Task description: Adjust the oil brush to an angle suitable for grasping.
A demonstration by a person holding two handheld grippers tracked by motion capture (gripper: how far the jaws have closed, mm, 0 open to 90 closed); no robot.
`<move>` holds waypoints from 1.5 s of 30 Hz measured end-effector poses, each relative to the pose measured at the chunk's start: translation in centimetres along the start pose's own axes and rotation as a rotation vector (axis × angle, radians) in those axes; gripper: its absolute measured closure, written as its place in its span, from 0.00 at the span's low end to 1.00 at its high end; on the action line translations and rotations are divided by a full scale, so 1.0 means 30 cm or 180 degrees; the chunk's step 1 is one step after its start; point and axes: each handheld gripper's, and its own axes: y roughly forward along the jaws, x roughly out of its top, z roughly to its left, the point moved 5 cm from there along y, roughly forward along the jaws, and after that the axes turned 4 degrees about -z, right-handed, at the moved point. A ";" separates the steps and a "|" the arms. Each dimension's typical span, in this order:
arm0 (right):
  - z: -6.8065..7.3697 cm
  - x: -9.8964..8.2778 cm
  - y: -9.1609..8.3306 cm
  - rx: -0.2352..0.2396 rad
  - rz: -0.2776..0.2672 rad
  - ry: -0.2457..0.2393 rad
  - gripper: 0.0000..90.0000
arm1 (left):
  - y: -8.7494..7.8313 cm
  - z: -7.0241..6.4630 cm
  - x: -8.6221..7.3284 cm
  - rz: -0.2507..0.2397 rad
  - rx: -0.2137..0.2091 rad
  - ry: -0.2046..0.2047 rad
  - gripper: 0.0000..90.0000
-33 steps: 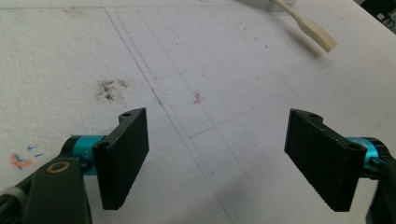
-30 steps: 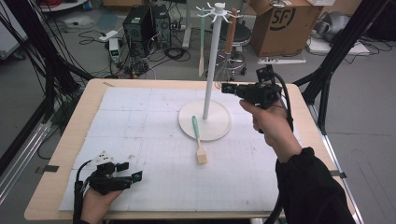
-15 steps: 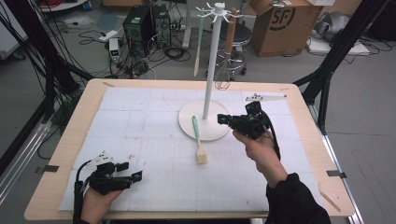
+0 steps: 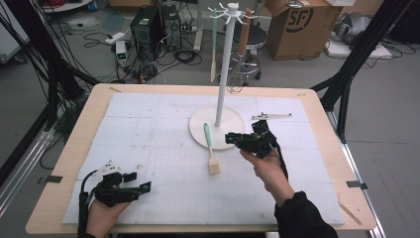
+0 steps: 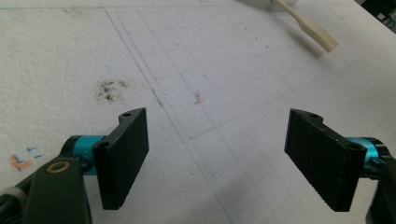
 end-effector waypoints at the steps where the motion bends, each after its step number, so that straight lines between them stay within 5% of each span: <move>1: -0.001 -0.003 0.011 -0.0006 0.0015 0.0017 0.82 | 0.000 0.000 0.000 -0.0001 -0.0003 -0.0003 0.25; 12: -0.029 -0.054 0.128 -0.0072 0.0218 0.0220 0.64 | 0.000 -0.002 -0.001 0.0003 -0.0008 0.0000 0.25; 22: -0.066 -0.108 0.210 -0.0311 0.0338 0.0254 0.65 | 0.000 -0.002 0.000 0.0007 -0.0012 0.0011 0.25; 32: -0.084 -0.155 0.289 -0.0351 0.0538 0.0478 0.68 | 0.000 -0.003 -0.001 0.0004 -0.0014 0.0006 0.25; 45: -0.087 -0.168 0.324 -0.0462 0.0556 0.0465 0.69 | -0.001 -0.002 0.000 0.0006 -0.0015 0.0011 0.25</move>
